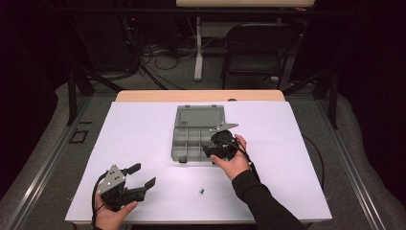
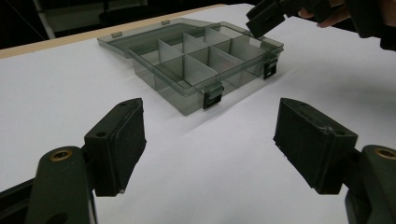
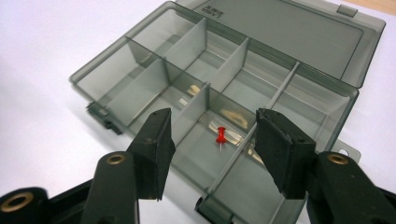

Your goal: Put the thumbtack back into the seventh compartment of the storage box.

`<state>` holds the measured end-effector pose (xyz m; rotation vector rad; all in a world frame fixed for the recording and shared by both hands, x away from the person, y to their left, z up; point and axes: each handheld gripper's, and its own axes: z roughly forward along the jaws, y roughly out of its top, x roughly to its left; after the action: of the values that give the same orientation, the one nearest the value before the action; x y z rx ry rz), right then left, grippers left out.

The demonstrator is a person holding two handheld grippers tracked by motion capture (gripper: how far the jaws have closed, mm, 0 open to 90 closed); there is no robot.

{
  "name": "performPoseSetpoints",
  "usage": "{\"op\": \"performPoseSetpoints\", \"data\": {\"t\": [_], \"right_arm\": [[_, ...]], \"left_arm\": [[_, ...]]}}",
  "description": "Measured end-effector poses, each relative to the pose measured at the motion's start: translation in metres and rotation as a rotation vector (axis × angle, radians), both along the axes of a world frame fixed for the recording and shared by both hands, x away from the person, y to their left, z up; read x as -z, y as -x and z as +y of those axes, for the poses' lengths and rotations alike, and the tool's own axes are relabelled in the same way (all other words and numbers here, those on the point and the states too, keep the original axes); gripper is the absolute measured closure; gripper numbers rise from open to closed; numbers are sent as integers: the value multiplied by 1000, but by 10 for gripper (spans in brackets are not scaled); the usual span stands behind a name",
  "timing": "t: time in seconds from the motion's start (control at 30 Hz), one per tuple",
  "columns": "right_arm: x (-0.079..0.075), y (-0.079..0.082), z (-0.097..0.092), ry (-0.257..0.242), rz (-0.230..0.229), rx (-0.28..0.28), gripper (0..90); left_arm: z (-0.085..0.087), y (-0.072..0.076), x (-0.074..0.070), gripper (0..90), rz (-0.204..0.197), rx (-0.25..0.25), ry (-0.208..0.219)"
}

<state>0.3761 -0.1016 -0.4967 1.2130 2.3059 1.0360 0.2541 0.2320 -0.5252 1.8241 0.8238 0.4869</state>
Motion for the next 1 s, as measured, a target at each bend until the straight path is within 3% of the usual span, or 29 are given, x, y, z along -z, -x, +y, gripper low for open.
{"op": "performPoseSetpoints", "data": {"t": [0.3, 0.63, 1.0], "right_arm": [[-4, 27, -1, -25, -68, -44, 404], [-2, 56, -8, -69, -109, -73, 394], [3, 69, -13, -91, -106, -78, 390]], "left_arm": [[0, 0, 0, 243, -2, 0, 0], [-1, 0, 1, 244, 1, -6, -2], [-1, -1, 1, 243, 3, -4, -7]]}}
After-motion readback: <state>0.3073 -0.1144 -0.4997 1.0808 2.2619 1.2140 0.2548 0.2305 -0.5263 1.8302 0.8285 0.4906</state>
